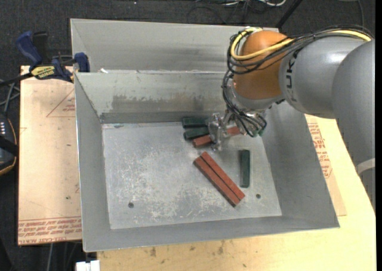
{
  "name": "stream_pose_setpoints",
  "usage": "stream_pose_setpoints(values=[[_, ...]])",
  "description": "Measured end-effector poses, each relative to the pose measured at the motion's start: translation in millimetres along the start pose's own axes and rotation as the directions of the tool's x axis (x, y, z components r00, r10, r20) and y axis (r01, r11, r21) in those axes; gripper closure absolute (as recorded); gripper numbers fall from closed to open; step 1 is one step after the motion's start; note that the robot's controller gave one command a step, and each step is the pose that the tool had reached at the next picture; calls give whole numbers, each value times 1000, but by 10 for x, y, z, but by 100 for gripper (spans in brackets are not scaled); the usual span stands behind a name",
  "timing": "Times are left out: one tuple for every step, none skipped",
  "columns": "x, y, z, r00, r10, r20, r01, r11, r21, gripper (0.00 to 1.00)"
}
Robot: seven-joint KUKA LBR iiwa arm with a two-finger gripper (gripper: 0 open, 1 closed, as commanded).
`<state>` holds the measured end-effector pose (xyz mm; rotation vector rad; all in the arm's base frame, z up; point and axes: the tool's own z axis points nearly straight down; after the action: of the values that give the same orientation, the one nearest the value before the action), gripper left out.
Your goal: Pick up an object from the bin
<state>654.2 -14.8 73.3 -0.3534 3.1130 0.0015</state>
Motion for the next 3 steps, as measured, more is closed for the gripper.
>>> stream_pose_setpoints(values=[[16,3,20,1000,0,-6,0,1000,-1,0],[3,0,2,1000,0,-1,0,1000,0,100],[16,3,19,1000,0,-5,0,1000,-1,0]])
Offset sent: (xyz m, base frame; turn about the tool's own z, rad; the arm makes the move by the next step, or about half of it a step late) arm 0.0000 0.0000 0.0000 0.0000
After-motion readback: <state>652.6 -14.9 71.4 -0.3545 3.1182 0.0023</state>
